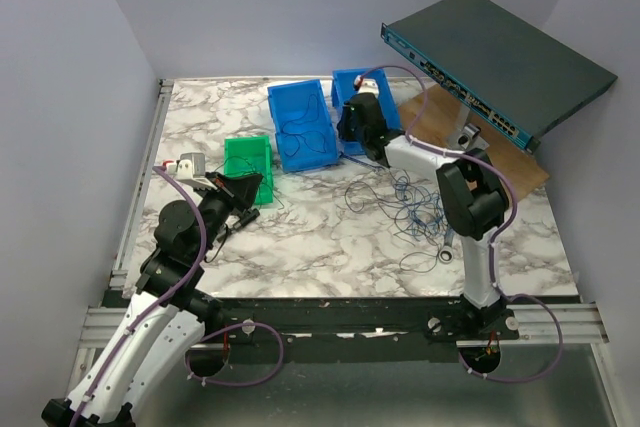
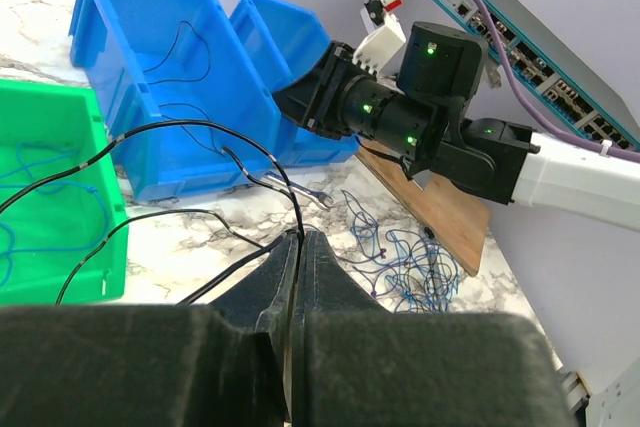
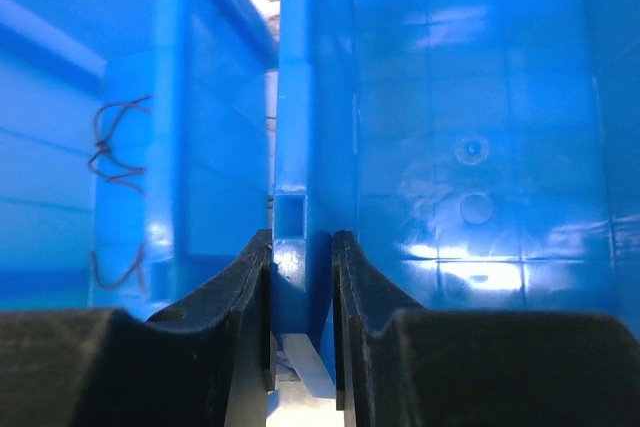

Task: Untangle the cables
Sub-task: Move the bin to the center of the board.

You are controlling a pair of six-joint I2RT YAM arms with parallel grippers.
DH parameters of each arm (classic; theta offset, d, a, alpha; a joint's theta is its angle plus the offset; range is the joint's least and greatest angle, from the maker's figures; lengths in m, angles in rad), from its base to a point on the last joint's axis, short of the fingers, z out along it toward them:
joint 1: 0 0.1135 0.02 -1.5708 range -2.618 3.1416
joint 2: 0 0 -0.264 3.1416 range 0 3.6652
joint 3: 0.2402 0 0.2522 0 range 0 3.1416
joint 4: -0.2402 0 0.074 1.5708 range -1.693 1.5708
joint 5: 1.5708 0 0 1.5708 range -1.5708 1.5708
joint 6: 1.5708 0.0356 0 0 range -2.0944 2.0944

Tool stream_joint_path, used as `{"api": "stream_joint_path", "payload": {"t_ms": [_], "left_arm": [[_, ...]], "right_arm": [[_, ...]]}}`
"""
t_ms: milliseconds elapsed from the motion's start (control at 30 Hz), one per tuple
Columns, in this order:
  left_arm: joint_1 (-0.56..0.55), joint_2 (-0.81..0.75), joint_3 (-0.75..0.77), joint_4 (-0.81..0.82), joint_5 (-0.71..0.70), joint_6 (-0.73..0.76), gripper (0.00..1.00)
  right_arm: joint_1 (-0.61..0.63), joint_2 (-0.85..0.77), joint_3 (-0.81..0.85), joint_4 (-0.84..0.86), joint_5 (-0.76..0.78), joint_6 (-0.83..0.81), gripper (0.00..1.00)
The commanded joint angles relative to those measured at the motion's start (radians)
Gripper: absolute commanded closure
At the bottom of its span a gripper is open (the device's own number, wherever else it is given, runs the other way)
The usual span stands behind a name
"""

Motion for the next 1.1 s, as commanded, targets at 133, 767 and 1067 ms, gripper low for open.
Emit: {"api": "stream_joint_path", "payload": {"t_ms": [133,767,1067], "left_arm": [[0.005,0.033,0.009,-0.017,0.045,0.005,1.00],[0.005,0.301,0.108,0.105,0.058,0.016,1.00],[0.008,0.674,0.407,0.091,0.063,0.066,1.00]], "right_arm": [[0.141,0.012,0.010,-0.003,-0.116,0.125,0.80],[0.314,-0.179,-0.116,-0.050,0.092,0.107,0.22],[0.281,-0.456,-0.292,-0.060,0.165,0.060,0.18]]}}
